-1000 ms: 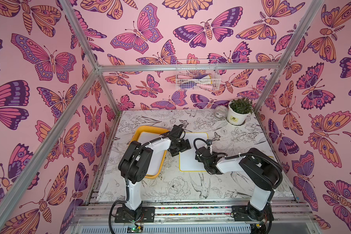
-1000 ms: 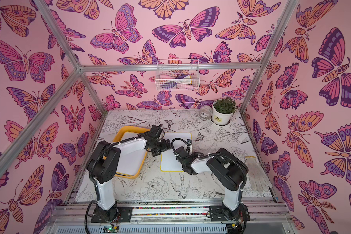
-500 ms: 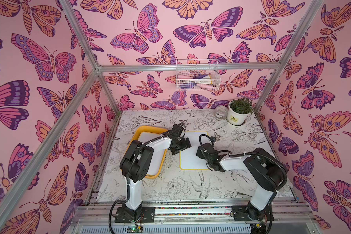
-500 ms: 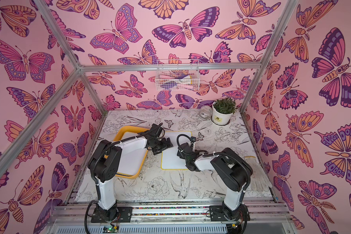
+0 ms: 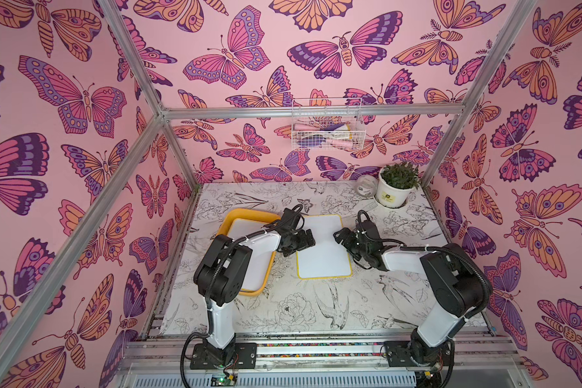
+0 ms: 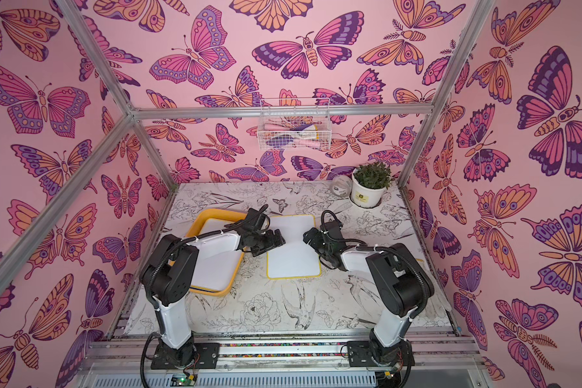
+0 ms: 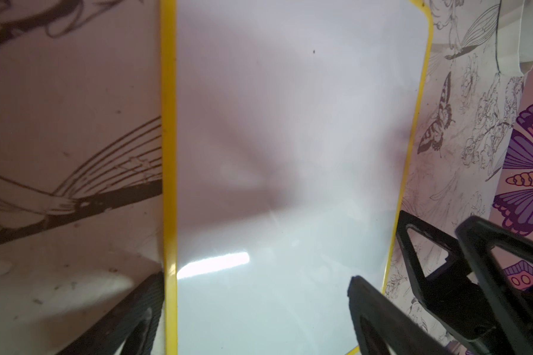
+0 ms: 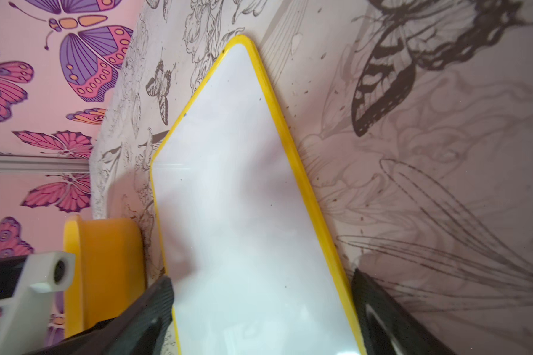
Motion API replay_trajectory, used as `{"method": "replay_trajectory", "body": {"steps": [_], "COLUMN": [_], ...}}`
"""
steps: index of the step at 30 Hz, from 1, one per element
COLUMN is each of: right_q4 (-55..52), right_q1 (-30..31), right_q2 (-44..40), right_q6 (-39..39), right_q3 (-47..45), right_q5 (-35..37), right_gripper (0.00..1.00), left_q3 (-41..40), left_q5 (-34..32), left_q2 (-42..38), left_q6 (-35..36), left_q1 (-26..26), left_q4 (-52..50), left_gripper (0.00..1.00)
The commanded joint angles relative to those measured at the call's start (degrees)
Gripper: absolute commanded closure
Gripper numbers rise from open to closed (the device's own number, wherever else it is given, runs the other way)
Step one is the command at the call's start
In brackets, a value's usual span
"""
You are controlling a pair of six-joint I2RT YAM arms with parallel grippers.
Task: Put the whiteboard into the storage box
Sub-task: Pick up the whiteboard at the center of the board.
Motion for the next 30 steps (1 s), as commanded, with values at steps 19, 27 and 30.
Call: {"method": "replay_trajectory", "body": {"steps": [19,27,30], "right_q4": [13.0,13.8,14.6], "right_q1": [-3.4,-4.2,-4.2], "right_q2": [7.5,7.3,7.4], "right_q6": [24.7,26.3,26.3], "right_q3": [-8.7,-9.6,-10.4], "right_q5": [-25.6,-25.7,-25.3], "right_gripper": [0.08,0.08,0.08], "left_q3": [-6.6,-6.9,-6.9], "left_q5": [6.5,6.6,6.6], "left_q2": [5.1,4.9,4.8], "left_q6": [-0.6,-0.9,-1.2], "left_q1": [-1.5,-1.3,-1.3], "left_q4": [-2.0,-1.9,-1.8], "left_gripper": [0.05,0.05,0.06]}}
